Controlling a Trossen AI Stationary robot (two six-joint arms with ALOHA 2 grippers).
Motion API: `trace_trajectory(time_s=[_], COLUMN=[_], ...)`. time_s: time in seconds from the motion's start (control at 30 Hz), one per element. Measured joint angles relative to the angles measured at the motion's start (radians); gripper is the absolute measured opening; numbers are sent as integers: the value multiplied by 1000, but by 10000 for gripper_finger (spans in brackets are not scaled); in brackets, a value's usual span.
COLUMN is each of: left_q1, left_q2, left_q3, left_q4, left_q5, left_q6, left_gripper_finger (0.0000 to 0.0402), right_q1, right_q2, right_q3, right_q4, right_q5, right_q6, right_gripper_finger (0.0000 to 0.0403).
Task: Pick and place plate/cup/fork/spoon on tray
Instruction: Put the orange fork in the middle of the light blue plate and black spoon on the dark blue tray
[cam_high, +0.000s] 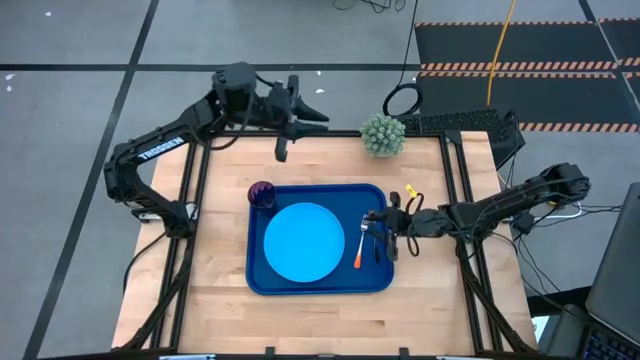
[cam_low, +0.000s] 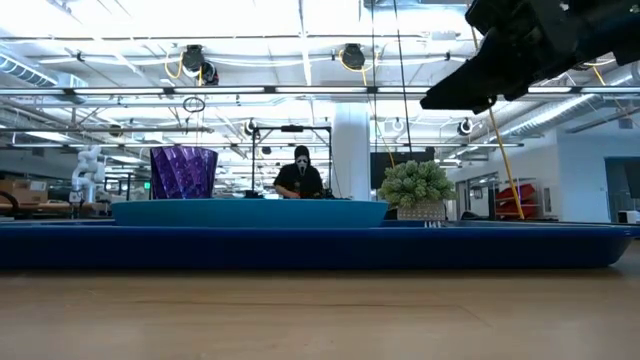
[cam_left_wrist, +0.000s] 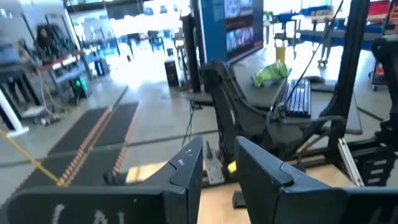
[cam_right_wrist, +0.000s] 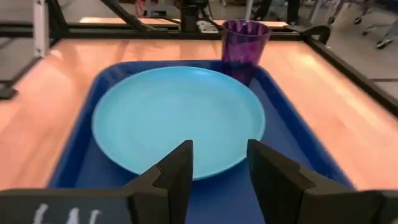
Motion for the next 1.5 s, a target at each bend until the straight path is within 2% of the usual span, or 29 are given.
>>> trace_trajectory(time_s=[0.1,0.17,0.33,0.47,0.63,0.7,0.8,0.93,1.1,1.37,1.5], left_q1=[0,-5,-5,-5,-73,-118,-197,-268,-318,-333,-333], left_q2=[-9,-15,-102,-259,-455,-504,-543,-569,-571,-572,-571], left_q3=[-18,-81,-367,-577,-743,-797,-874,-930,-956,-958,-959], left_q4=[24,74,348,490,480,456,402,379,375,337,302], left_q5=[-2,-18,-182,-299,-395,-434,-551,-694,-735,-749,-749], left_q6=[-19,-38,-122,-157,-173,-186,-190,-193,-162,-121,-122], left_gripper_finger=[97,97,97,97,97,97,97,97,97,97,97], right_q1=[-28,-40,-44,-44,-50,-58,-61,-60,-61,-120,-140], right_q2=[-1,-1,-2,-16,-67,-83,-70,15,173,445,523], right_q3=[0,0,0,-1,0,17,98,254,411,535,551], right_q4=[-15,-42,-176,-297,-404,-465,-634,-830,-969,-967,-959], right_q5=[1,0,-1,-3,-2,-3,-5,-5,-28,-184,-180], right_q6=[-32,-35,-34,-7,3,-11,-67,-178,-358,-489,-536], right_gripper_finger=[145,145,145,145,145,145,145,145,145,145,145])
